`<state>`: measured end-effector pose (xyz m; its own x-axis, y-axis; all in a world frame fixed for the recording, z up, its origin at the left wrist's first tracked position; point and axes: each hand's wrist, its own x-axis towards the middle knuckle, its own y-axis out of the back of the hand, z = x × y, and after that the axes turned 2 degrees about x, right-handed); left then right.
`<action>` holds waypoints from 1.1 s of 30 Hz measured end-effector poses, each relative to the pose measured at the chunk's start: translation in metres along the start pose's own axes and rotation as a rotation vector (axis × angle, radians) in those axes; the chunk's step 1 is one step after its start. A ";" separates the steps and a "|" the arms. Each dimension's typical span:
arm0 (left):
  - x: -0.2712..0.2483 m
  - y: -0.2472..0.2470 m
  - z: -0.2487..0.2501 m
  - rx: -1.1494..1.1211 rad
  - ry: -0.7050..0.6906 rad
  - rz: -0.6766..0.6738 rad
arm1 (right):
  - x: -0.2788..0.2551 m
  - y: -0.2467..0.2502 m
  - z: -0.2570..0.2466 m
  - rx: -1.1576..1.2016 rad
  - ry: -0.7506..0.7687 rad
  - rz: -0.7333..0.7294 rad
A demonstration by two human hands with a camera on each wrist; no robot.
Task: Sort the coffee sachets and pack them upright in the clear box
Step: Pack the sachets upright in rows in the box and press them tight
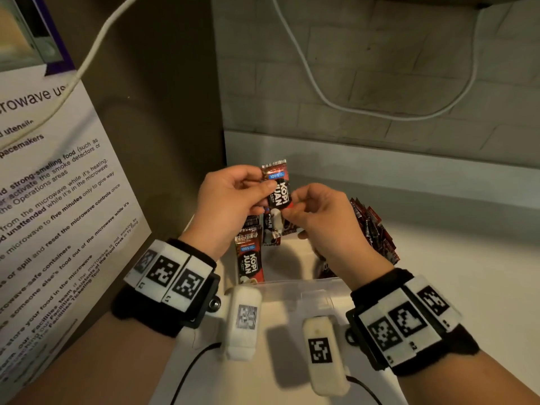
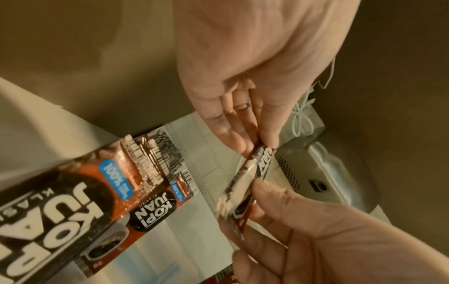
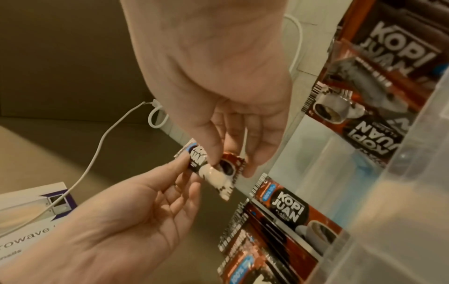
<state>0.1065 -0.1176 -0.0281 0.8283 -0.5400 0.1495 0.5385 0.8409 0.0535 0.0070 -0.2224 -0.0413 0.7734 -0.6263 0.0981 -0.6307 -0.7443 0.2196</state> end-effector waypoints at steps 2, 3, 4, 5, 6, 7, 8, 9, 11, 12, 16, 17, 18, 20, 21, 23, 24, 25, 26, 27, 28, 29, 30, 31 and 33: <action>0.000 -0.001 0.001 0.064 -0.034 0.008 | 0.005 0.002 0.006 -0.068 -0.003 0.073; 0.001 0.000 0.001 0.092 -0.051 0.028 | 0.006 0.002 0.009 -0.081 -0.016 0.117; 0.002 0.002 0.001 0.111 -0.057 0.054 | 0.008 0.000 0.014 -0.082 -0.032 0.156; 0.002 0.003 0.000 0.121 -0.048 0.086 | 0.009 -0.001 0.019 -0.080 -0.051 0.189; 0.003 0.006 -0.002 0.128 -0.028 0.120 | 0.009 -0.004 0.023 -0.090 -0.074 0.210; 0.003 0.008 -0.004 0.130 0.006 0.142 | 0.009 -0.008 0.028 -0.109 -0.099 0.220; 0.003 0.009 -0.007 0.130 0.048 0.150 | 0.011 -0.013 0.034 -0.132 -0.128 0.221; 0.001 0.009 -0.009 0.125 0.090 0.144 | 0.013 -0.017 0.039 -0.156 -0.162 0.213; -0.004 0.006 -0.013 0.074 0.188 0.132 | 0.018 -0.025 0.048 -0.199 -0.240 0.197; -0.007 0.005 -0.015 0.021 0.250 0.136 | 0.021 -0.028 0.051 -0.206 -0.272 0.193; -0.022 -0.001 -0.023 -0.246 0.448 0.118 | 0.029 -0.033 0.058 -0.244 -0.348 0.171; -0.025 -0.002 -0.026 -0.282 0.471 0.110 | 0.030 -0.033 0.060 -0.260 -0.361 0.165; -0.026 -0.002 -0.029 -0.315 0.493 0.100 | 0.031 -0.033 0.060 -0.274 -0.375 0.159; -0.028 -0.003 -0.035 -0.380 0.508 0.069 | 0.032 -0.033 0.061 -0.310 -0.402 0.145; -0.029 -0.003 -0.037 -0.399 0.517 0.049 | 0.032 -0.032 0.060 -0.334 -0.409 0.140; -0.028 -0.004 -0.041 -0.404 0.525 0.029 | 0.033 -0.032 0.059 -0.373 -0.412 0.130; -0.027 -0.004 -0.044 -0.400 0.525 0.028 | 0.033 -0.032 0.058 -0.386 -0.413 0.124; -0.026 -0.004 -0.046 -0.395 0.524 0.029 | 0.034 -0.033 0.057 -0.401 -0.413 0.115; -0.025 -0.005 -0.049 -0.389 0.526 0.031 | 0.034 -0.033 0.056 -0.420 -0.413 0.106; -0.024 -0.005 -0.050 -0.385 0.526 0.037 | 0.035 -0.034 0.056 -0.442 -0.411 0.100; -0.023 -0.004 -0.051 -0.382 0.528 0.043 | 0.035 -0.034 0.056 -0.459 -0.405 0.099; -0.022 -0.004 -0.052 -0.383 0.533 0.044 | 0.036 -0.035 0.056 -0.468 -0.398 0.101; -0.022 -0.004 -0.053 -0.383 0.541 0.045 | 0.036 -0.037 0.057 -0.468 -0.386 0.108; -0.022 -0.004 -0.053 -0.381 0.548 0.042 | 0.036 -0.037 0.057 -0.465 -0.374 0.116; -0.022 -0.005 -0.052 -0.378 0.563 0.040 | 0.037 -0.039 0.057 -0.462 -0.353 0.132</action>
<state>0.0936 -0.1112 -0.0826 0.7478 -0.5311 -0.3985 0.4376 0.8456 -0.3058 0.0568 -0.2294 -0.1019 0.5721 -0.8049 -0.1574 -0.5660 -0.5264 0.6345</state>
